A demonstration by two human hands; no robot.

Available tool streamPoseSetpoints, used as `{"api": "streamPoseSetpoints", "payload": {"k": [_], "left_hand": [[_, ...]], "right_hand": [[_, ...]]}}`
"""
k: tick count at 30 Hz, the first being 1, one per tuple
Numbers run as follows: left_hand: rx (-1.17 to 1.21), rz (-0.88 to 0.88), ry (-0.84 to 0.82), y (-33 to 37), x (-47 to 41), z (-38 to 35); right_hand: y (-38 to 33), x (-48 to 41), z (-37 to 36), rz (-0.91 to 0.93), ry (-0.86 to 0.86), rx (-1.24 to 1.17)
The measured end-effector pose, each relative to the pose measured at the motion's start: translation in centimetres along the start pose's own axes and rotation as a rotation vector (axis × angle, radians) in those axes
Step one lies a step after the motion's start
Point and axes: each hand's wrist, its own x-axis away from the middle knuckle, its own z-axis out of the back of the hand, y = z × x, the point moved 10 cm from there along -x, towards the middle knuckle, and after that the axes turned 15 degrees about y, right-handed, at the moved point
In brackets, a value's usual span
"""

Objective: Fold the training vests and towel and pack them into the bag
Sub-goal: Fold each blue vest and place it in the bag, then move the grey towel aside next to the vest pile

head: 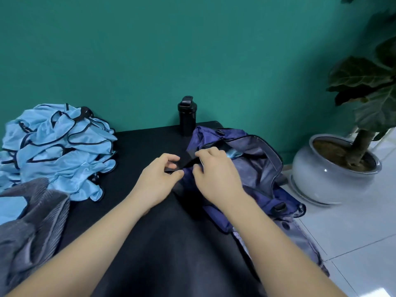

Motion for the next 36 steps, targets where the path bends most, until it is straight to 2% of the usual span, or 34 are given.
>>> {"api": "streamPoseSetpoints", "payload": {"k": [4, 8, 12, 14, 22, 27, 31, 36], "left_hand": [[0.029, 0.095, 0.049, -4.0, 2.8, 4.8], [0.069, 0.195, 0.106, -7.9, 5.3, 9.1], [0.058, 0.258, 0.236, -10.9, 7.3, 13.4], [-0.003, 0.263, 0.293, -11.8, 8.0, 15.2], [-0.333, 0.132, 0.3, -14.4, 6.4, 22.1], [-0.656, 0.205, 0.279, -17.7, 5.1, 27.2], [-0.918, 0.386, 0.139, -20.5, 5.4, 29.3], [-0.887, 0.407, -0.147, -21.5, 6.2, 25.5]], "right_hand": [[-4.5, 3.2, -3.1, -0.09, -0.019, -0.168], [-7.5, 6.2, -6.6, -0.173, -0.146, -0.255], [-8.8, 9.0, -9.6, -0.229, -0.265, -0.318], [-9.7, 10.0, -11.0, -0.227, -0.306, -0.326], [-11.8, 13.2, -13.7, -0.159, -0.432, -0.269], [-11.8, 14.4, -14.3, -0.065, -0.454, -0.178], [-12.3, 14.0, -14.7, 0.02, -0.429, -0.122], [-13.1, 13.4, -15.2, 0.032, -0.412, -0.125]]}}
